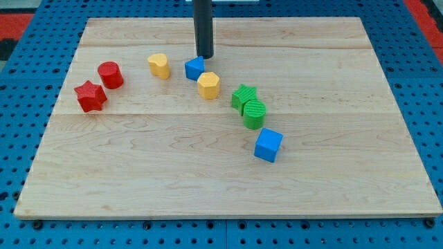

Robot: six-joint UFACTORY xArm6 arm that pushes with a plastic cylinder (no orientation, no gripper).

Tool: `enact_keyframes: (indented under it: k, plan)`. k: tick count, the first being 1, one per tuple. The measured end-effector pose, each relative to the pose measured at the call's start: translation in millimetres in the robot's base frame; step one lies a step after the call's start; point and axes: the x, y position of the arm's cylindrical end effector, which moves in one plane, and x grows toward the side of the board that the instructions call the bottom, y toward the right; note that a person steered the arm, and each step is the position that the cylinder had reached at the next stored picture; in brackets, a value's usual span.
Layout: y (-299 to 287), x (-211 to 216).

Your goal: Slide the blue triangle to the bottom of the yellow hexagon

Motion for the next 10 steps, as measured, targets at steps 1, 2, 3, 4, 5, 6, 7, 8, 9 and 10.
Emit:
enact_keyframes:
  k: [1,2,3,4,5,6,7,8,9,10]
  plan:
    - [0,1]
    - [8,4]
    - [26,38]
    - [-16,47]
    - [-22,22]
    - [-58,13]
    - [-84,32]
    - [-84,44]
    - [-84,47]
    - [-85,39]
